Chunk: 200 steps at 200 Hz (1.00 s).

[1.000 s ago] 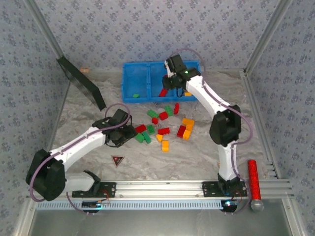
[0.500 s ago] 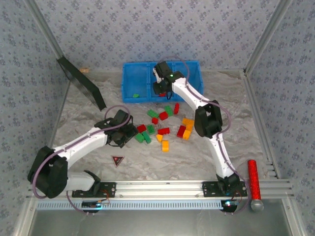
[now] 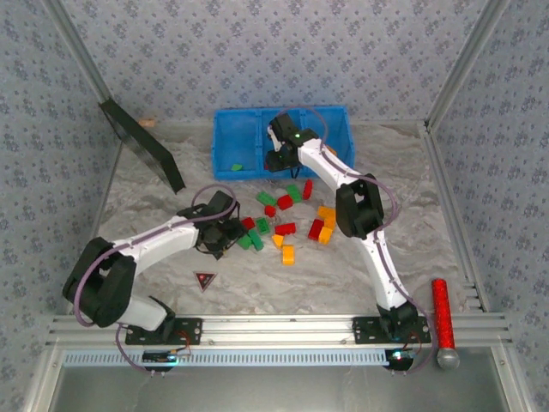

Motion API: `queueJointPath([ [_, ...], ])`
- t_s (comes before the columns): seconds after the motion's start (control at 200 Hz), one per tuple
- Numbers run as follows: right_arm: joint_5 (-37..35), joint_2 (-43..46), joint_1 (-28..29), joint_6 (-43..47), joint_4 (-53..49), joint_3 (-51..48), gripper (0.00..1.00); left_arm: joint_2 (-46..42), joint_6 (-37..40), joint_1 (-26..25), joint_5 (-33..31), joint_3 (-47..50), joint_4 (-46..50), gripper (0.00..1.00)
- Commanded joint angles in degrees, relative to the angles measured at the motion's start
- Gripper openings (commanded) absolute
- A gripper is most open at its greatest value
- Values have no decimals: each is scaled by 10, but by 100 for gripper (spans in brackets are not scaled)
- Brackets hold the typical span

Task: Sort the legos into containers by color
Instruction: Place the lego in the container, then pick up the lego from the center of the table.

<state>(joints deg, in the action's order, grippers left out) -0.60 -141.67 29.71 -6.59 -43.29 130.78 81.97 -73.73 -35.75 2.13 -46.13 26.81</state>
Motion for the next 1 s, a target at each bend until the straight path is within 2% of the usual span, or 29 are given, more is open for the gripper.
queueJointPath([
  [0.0,10,5,-3,3,-14,18,50,14,-11,-3,5,-26,-4,71],
  [0.325,-2,67,3,9,-6,-20,51,42,-10,-5,4,-34,-8,72],
  [0.71,-11,191,6,11,-2,-103,52,90,-22,-19,19,-29,-25,70],
  [0.85,-25,241,1,8,8,-158,53,106,-22,-21,27,-29,-25,64],
  [0.994,-39,284,-10,-3,16,-219,53,109,-20,-23,34,-27,-22,43],
])
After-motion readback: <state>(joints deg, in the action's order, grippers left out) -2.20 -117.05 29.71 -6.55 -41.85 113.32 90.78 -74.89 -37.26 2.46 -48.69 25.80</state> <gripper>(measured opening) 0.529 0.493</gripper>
